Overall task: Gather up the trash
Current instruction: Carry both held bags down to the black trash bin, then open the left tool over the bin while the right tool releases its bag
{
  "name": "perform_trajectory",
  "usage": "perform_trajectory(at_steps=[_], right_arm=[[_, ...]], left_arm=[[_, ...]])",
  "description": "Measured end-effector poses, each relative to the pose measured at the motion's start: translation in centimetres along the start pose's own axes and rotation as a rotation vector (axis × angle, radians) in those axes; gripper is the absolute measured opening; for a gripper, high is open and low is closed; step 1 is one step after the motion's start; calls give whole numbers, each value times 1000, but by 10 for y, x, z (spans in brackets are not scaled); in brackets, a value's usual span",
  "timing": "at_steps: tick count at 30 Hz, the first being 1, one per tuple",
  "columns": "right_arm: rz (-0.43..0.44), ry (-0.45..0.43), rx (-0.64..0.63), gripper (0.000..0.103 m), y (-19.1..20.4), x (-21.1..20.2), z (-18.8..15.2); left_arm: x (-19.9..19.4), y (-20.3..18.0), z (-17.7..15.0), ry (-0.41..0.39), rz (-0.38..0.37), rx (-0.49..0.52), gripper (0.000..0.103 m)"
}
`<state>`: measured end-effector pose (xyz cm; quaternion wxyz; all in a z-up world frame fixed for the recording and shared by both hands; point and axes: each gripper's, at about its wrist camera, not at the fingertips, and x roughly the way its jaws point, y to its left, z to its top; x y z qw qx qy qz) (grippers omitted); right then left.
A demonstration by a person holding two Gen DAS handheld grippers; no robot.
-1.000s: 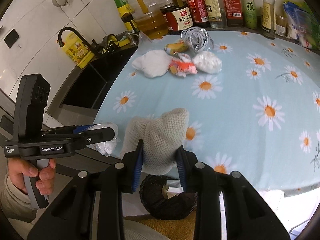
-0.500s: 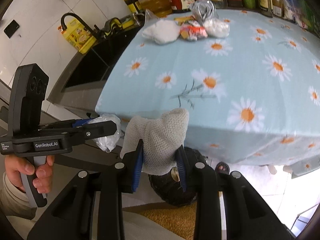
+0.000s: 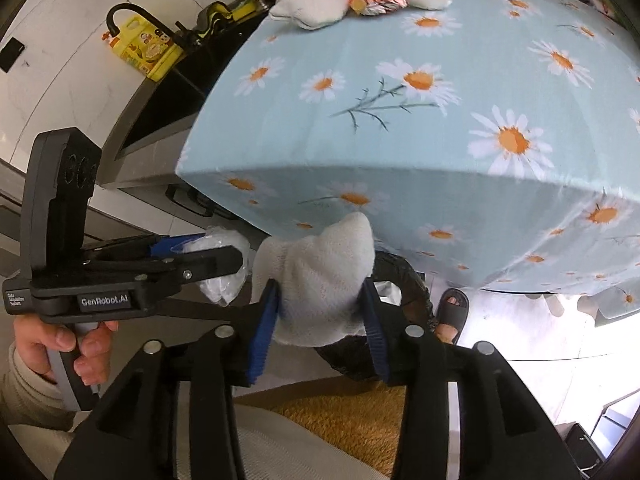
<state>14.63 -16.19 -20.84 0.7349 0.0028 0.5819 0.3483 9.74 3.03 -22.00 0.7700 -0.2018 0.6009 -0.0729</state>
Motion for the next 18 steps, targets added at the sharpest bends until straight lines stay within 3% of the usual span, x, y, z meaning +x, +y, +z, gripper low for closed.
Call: perform_trajectory(at_steps=[7,18], right_arm=[[1,1,51,43,-16,2,-2],[-14,-38,61,43,-20,-10,6]], left_arm=[[9,7,-2,31,17,-29,59],[-2,12,9,-6,20,-41,59]])
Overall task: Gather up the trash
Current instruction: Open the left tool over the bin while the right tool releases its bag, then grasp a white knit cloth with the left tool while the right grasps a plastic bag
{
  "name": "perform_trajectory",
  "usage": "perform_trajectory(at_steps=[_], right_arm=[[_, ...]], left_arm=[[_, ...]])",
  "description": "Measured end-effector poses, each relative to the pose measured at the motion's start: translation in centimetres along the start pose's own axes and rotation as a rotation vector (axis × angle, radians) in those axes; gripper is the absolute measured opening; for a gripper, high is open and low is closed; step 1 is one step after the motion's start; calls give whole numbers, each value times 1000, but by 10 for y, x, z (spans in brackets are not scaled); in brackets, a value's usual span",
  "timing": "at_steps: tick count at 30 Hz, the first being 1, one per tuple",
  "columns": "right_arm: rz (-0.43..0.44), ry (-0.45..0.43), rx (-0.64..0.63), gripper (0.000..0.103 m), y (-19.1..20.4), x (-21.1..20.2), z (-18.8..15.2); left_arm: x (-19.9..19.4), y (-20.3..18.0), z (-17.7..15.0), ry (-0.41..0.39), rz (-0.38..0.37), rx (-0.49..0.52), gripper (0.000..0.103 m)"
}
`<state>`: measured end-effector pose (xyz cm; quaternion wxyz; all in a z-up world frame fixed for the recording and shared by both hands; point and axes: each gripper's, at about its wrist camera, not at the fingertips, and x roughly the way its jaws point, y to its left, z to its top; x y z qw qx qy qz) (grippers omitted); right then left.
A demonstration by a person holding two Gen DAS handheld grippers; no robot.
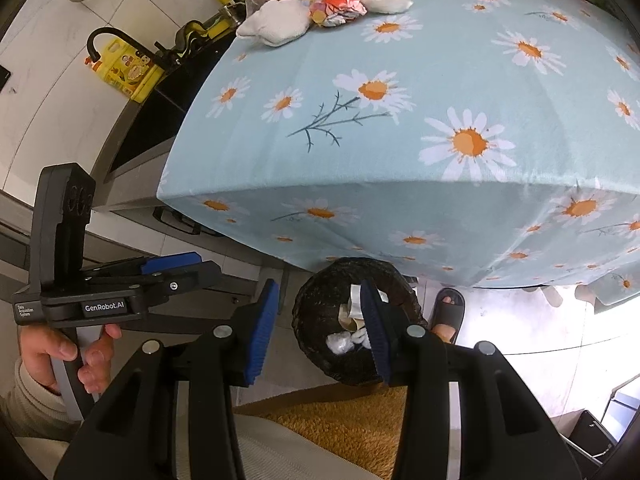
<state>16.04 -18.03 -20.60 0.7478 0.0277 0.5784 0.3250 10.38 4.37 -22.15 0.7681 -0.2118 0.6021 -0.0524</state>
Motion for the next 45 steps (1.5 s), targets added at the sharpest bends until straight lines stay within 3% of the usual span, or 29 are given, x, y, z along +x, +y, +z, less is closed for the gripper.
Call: perform_trajectory(at_steps=[9,12,20,28,30,38,41,45], right_arm=[[-15,-48,-12,44,11,-15,12],[-17,-75,-16,48,16,-21,18],[-13,-126,-33,48,19,-33,47],[-14,-146,-72,60,3,-43,92],[-15,-153,-79,62,-3,-46,104],[2,-152,-94,66,-33,-46,148],[9,-135,-100,68,-42,-41,162],[23,-111,-117,72,-55,-34,181]], left_arm=[[-26,-3,15,-58,-26,18,59],[-35,-6,23,-79,-29,33,59],[-53,-16,55,-126,-19,61,59],[-55,-26,95,-159,11,58,60],[-54,-29,104,-169,23,52,71],[-51,-43,140,-194,74,35,71],[-46,-43,154,-192,108,19,84],[-39,-42,172,-183,139,-8,85]])
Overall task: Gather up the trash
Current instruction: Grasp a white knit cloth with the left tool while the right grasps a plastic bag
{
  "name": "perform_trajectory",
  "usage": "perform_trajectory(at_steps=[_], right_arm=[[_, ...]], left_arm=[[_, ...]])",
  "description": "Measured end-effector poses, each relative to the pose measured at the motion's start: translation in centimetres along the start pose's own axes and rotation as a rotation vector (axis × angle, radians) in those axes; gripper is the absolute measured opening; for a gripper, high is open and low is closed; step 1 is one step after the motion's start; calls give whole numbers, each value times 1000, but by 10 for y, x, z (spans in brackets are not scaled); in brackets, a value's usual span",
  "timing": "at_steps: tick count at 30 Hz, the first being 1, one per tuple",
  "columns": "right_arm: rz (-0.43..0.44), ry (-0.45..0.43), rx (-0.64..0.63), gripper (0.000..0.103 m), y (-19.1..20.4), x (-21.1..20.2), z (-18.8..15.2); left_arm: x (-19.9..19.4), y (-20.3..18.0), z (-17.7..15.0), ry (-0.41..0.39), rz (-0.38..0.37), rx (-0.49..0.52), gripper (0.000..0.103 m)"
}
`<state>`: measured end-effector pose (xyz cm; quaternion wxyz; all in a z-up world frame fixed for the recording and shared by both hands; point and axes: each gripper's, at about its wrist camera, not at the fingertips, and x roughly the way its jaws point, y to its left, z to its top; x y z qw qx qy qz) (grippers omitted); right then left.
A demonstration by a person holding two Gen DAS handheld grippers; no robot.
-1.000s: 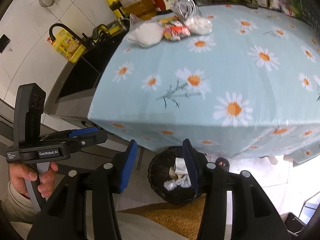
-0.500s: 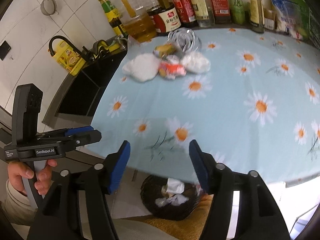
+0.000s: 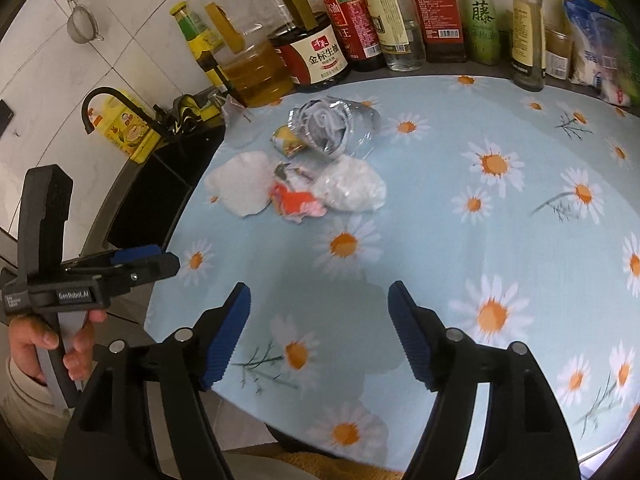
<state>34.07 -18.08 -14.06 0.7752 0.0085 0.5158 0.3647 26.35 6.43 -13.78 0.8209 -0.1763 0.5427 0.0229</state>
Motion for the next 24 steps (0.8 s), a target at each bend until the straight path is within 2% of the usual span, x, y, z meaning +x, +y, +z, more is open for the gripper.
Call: perform_trajectory(at_steps=[4,9,17,24], right_arm=[[19,25,3,78,-18,11,19],[89,45,54,79,-37,26,41],[137,77,20,78,-43,52,71],[163,111,27,78,-47,73,76]], left_arm=[[10,-4,18,6,43,-1,85],[26,-7,39,9,69,-21,85],[48,-10,72,-4,152,-2,85],[66,-9,79,9,186,24,85]])
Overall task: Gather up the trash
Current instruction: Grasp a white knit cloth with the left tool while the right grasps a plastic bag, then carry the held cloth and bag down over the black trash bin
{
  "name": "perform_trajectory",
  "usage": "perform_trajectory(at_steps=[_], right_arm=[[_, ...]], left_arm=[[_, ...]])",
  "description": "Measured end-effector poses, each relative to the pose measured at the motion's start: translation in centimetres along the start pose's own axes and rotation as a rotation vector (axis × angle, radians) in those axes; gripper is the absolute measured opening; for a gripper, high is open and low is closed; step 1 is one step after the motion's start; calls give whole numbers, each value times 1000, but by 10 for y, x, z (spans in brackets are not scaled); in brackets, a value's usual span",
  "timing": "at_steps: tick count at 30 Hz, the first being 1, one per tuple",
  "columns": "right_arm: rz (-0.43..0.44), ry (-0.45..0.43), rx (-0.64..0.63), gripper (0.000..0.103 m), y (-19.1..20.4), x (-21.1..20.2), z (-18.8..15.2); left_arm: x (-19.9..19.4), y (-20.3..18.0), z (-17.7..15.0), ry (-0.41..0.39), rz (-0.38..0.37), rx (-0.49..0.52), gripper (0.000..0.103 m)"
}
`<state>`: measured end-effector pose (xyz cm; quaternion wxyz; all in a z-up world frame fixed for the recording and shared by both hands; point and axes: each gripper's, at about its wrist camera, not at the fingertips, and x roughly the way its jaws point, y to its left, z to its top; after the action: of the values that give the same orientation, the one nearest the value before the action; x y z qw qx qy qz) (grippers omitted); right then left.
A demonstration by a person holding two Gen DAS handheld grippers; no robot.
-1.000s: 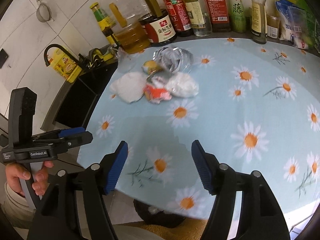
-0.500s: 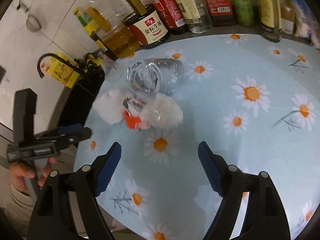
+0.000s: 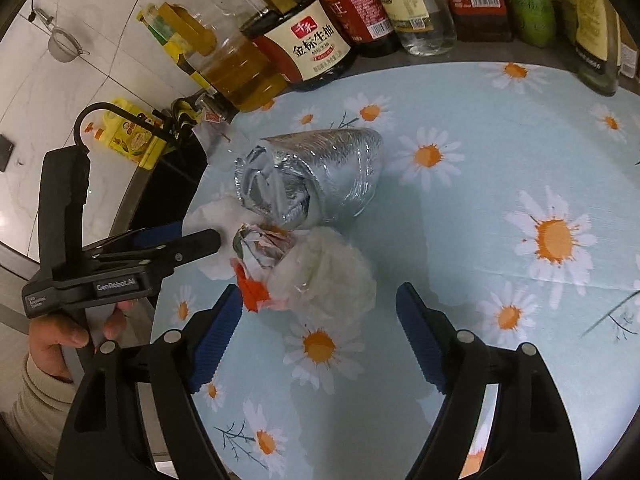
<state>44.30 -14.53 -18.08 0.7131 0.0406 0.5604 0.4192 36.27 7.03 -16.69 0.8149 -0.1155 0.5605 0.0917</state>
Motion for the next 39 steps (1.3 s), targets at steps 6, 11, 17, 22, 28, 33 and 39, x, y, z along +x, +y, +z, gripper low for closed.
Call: perform_trajectory(at_steps=[6,11,17,22,28,33,39], right_arm=[[2,17,5,61,-5,9,3],[2,13,-9,53,-4,9,-1],[-7,-13,-9,53,0,0,-6],[-26,-35,1,53,6,-8,-15],[-51,-60,2,53,21,-18,-34],[-71,-79,15,53,33,-25,-53],[-94,-102,12,53,56,-37,-77]], left_arm=[[11,3,-6,25,-7,15,68],[11,1,-11,21,-46,26,45],[3,4,-12,-4,-75,15,32],[-14,13,-20,-42,-111,-5,31],[-39,20,-38,-85,-137,11,31],[-59,28,-59,-107,-181,11,31],[-85,29,-97,-144,-231,41,31]])
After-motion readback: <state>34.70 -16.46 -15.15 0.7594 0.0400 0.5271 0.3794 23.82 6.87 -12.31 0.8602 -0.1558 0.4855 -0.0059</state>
